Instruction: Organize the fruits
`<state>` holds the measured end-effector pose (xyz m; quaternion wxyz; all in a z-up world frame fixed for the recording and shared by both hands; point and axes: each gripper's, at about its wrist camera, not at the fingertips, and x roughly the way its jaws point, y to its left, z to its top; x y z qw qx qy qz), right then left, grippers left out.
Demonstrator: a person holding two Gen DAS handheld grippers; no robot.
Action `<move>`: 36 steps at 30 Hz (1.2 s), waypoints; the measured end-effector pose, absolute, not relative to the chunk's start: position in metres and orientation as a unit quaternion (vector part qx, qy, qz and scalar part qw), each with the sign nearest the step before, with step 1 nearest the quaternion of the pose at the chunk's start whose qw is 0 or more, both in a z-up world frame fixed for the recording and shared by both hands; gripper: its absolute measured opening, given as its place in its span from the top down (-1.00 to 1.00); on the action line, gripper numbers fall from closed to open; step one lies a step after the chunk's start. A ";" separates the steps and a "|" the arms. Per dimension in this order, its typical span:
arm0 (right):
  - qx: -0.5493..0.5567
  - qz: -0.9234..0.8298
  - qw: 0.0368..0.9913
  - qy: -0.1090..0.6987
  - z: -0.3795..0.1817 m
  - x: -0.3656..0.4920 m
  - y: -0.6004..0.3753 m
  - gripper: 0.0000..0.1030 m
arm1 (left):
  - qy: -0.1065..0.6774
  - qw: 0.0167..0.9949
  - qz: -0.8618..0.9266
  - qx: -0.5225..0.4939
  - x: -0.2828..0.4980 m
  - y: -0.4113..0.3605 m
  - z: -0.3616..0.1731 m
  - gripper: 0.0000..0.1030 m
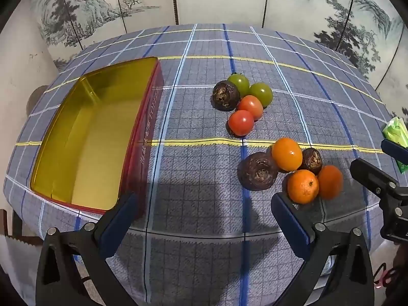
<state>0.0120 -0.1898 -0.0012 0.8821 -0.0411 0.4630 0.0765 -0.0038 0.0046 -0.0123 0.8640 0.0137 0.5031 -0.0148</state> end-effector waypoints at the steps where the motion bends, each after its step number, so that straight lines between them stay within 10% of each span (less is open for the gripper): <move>1: -0.040 0.077 0.882 0.463 -0.002 0.012 -0.190 -0.92 | 0.503 0.864 -0.015 0.014 -0.003 0.004 -0.013 -0.99; 36: -0.028 0.093 0.884 0.456 0.001 0.013 -0.190 -0.92 | 0.476 0.879 -0.015 0.027 -0.006 0.000 -0.011 -0.99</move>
